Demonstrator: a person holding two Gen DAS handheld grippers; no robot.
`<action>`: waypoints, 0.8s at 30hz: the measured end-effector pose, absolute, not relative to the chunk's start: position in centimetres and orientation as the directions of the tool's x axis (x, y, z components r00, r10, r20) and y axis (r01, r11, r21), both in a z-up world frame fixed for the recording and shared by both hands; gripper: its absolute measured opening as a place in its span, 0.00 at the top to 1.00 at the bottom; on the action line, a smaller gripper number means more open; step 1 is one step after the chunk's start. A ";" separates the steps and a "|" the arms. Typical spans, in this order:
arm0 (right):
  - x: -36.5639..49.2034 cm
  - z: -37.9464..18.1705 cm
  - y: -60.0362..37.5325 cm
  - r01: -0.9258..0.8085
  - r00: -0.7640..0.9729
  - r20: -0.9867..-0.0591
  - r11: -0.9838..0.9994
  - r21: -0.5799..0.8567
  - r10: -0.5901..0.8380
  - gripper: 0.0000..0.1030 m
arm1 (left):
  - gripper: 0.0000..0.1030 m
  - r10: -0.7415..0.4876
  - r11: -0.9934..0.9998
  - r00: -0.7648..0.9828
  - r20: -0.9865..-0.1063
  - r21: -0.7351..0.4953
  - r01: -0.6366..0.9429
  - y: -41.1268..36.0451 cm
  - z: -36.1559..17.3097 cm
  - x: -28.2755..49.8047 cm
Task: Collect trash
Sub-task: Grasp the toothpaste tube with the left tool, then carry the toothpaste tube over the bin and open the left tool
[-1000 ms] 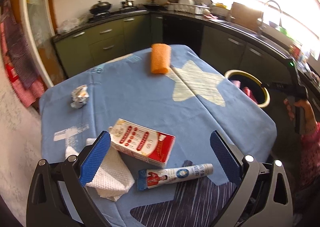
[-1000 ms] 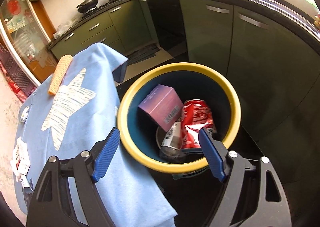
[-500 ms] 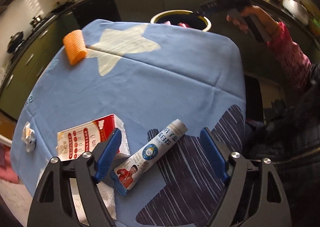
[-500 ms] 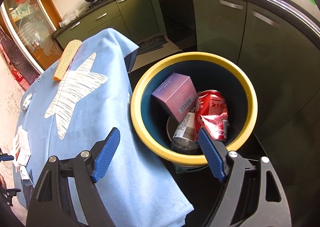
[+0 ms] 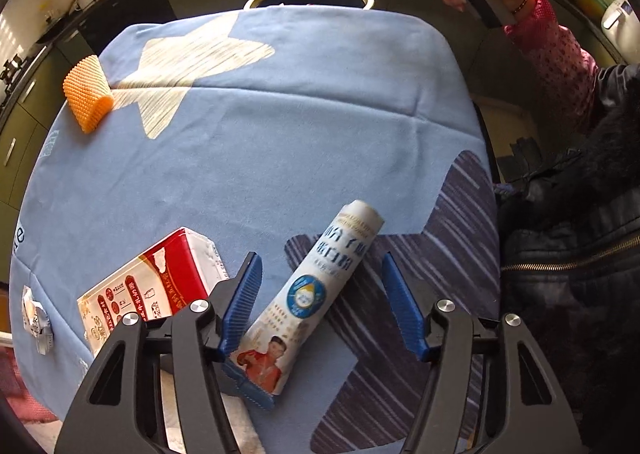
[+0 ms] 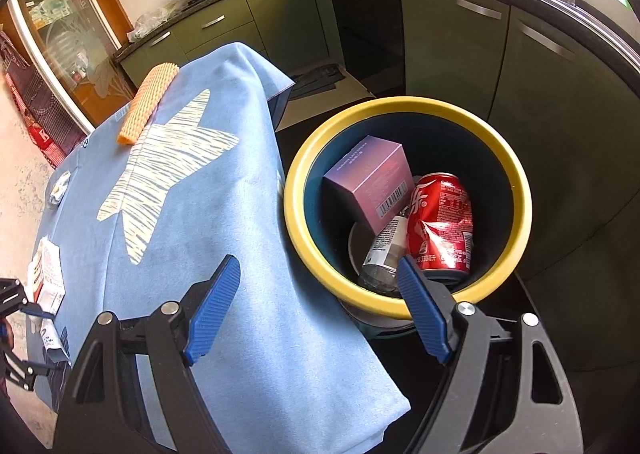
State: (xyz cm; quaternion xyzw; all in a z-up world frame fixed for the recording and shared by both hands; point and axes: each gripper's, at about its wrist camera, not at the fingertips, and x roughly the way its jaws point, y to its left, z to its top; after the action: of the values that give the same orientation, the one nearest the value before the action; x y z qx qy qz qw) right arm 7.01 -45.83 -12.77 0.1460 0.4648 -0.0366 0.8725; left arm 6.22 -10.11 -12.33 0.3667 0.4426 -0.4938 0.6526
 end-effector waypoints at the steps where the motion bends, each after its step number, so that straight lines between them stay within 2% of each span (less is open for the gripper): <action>1: 7.0 -12.8 -45.8 0.200 0.565 -0.822 0.955 0.221 0.072 0.26 | 0.42 -0.316 0.239 0.112 -0.942 0.035 0.970 -10.0 -12.4 6.3; 3: 7.0 -12.8 -45.9 0.201 0.563 -0.823 0.954 0.223 0.074 0.26 | 0.51 -0.306 0.228 0.090 -0.948 0.019 0.974 -9.9 -12.7 6.5; 7: 6.9 -12.9 -46.0 0.201 0.564 -0.822 0.951 0.233 0.083 0.26 | 0.59 -0.303 0.206 0.078 -0.950 0.014 0.978 -9.7 -12.8 6.2; 11: 6.9 -12.9 -45.8 0.193 0.565 -0.820 0.951 0.240 0.093 0.26 | 0.76 -0.312 0.214 0.073 -0.947 0.004 0.977 -9.7 -12.6 6.0; 19: 6.3 -12.5 -45.8 0.189 0.584 -0.805 0.946 0.263 0.107 0.26 | 0.79 -0.361 0.295 0.082 -0.929 -0.030 0.955 -10.4 -11.3 6.2; 24: 5.1 -12.1 -46.7 0.205 0.606 -0.788 0.937 0.283 0.106 0.26 | 0.79 -0.378 0.334 0.136 -0.916 0.002 0.943 -12.3 -9.8 6.0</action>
State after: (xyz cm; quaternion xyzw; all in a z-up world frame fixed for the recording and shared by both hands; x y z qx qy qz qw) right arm 5.14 -46.66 -12.05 0.1755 0.4429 -0.0283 0.8788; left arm 6.05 -12.28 -9.77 0.3163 0.4459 -0.4826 0.6843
